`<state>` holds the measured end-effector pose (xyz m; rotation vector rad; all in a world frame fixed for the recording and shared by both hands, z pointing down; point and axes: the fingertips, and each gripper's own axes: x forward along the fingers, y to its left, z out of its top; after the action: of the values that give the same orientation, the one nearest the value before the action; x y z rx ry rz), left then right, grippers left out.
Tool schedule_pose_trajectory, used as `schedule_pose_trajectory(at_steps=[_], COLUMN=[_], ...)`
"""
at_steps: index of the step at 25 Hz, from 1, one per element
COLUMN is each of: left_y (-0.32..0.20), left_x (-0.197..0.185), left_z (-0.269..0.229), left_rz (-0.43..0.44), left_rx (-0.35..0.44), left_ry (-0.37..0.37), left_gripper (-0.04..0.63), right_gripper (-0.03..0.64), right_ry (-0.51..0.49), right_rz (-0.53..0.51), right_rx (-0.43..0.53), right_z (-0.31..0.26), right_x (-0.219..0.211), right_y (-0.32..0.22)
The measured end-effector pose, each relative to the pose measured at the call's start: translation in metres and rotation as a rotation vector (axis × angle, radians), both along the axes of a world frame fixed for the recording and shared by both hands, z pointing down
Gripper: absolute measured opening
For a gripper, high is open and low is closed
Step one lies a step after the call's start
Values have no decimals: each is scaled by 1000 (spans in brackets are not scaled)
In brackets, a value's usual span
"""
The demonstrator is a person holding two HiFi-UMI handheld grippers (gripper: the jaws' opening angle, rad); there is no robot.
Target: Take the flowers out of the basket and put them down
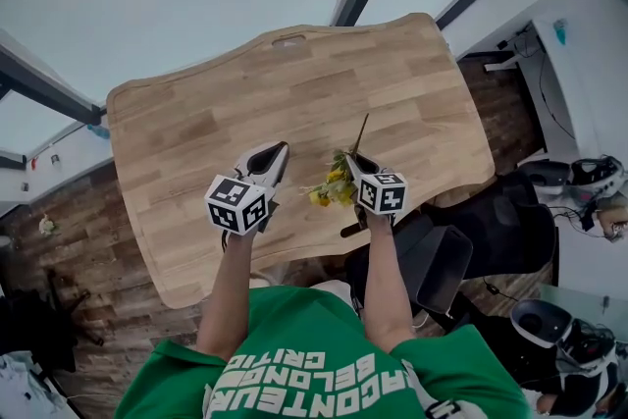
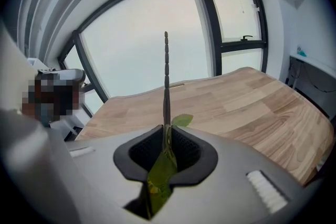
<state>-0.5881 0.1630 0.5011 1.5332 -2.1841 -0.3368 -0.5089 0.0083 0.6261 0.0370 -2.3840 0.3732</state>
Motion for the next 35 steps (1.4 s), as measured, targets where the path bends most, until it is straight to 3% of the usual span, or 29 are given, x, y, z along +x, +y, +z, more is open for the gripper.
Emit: schedule_pose_trajectory(at_steps=[18,35], left_y=[23,28], left_x=[-22,-37], left_z=[28,42], left_rz=[-41,-66], left_rx=[-27,-49], left_ry=[48,70], left_gripper=[17,17], right_gripper=[58,92], right_ry=[194,310], right_rz=[-65,-27], right_rx=[-90,-114], right_z=[101,138], right_x=[-50,-65], right_y=[11,0])
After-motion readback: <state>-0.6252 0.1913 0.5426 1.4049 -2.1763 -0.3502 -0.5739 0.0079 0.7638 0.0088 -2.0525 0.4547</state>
